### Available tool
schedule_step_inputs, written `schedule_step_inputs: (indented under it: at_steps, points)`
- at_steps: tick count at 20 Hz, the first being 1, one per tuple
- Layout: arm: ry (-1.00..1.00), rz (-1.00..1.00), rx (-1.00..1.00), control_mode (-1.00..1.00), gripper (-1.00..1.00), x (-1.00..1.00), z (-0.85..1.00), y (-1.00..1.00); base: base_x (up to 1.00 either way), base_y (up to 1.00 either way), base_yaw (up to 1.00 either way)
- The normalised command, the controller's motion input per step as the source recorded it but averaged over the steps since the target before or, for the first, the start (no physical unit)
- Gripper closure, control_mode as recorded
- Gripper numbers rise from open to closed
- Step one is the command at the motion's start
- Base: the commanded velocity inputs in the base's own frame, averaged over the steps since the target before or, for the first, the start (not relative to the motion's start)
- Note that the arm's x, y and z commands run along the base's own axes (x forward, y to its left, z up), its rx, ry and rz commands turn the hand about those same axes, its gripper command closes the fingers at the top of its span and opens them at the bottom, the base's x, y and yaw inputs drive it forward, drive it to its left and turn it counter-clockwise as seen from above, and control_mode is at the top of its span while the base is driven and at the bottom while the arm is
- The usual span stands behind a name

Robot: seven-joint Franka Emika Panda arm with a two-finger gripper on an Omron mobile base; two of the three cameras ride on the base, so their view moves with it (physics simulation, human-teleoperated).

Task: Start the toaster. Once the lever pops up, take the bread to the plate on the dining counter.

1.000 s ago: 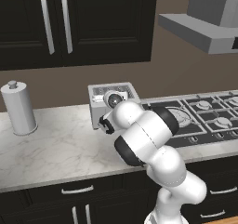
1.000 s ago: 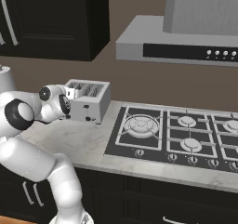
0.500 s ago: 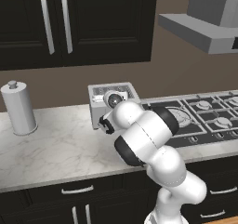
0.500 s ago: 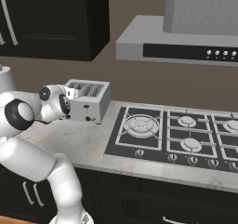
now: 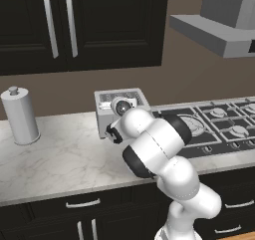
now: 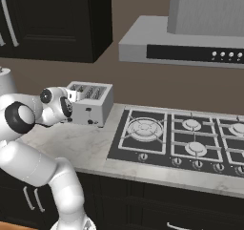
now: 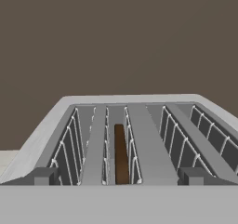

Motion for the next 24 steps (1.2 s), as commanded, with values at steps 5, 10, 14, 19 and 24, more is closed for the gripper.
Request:
schedule_step_inputs:
  at_steps: [5, 10, 14, 19, 24]
  points:
    - [0.00, 0.00, 0.00, -1.00, -1.00, 0.00, 0.00, 0.00, 0.00, 0.00, 0.00]
    - [0.00, 0.00, 0.00, -1.00, -1.00, 0.00, 0.00, 0.00, 0.00, 0.00, 0.00]
    - [0.00, 0.00, 0.00, -1.00, -1.00, 0.00, 0.00, 0.00, 0.00, 0.00, 0.00]
    - [0.00, 0.00, 0.00, -1.00, -1.00, 0.00, 0.00, 0.00, 0.00, 0.00, 0.00]
    - [0.00, 0.00, 0.00, -1.00, -1.00, 0.00, 0.00, 0.00, 0.00, 0.00, 0.00]
